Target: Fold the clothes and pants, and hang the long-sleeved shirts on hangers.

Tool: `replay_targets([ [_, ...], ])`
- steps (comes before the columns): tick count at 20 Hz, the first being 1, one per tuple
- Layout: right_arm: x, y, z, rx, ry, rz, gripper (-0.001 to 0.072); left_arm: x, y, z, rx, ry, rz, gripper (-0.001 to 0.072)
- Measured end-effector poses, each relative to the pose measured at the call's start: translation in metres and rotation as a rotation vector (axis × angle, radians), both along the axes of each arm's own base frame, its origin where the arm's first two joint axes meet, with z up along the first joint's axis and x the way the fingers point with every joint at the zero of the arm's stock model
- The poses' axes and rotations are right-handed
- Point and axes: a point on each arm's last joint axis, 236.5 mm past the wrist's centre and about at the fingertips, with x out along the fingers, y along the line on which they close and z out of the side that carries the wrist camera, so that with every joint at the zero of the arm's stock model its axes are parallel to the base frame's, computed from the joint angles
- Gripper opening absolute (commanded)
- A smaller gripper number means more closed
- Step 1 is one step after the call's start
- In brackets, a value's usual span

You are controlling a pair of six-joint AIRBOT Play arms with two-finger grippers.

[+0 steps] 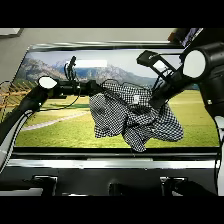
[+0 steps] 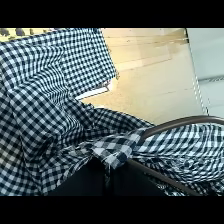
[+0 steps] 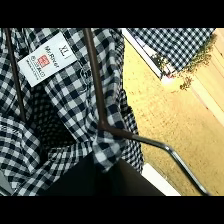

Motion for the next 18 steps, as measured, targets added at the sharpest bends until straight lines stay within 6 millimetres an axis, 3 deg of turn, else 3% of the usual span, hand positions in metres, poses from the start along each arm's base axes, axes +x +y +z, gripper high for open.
replay_targets([
  [9,-0.002,0.01,-0.013,0.02,0.029,0.039,0.0025,0.023,0.036,-0.005,0.028,-0.01,0.066,0.0018],
  [14,0.005,0.013,-0.027,0.016,0.047,0.046,0.0025,0.026,0.039,-0.007,0.036,-0.014,0.078,0.0017],
  [18,0.02,0.0,-0.03,-0.033,0.005,-0.018,0.0025,0.018,0.036,-0.008,0.031,0.014,0.05,0.0017],
])
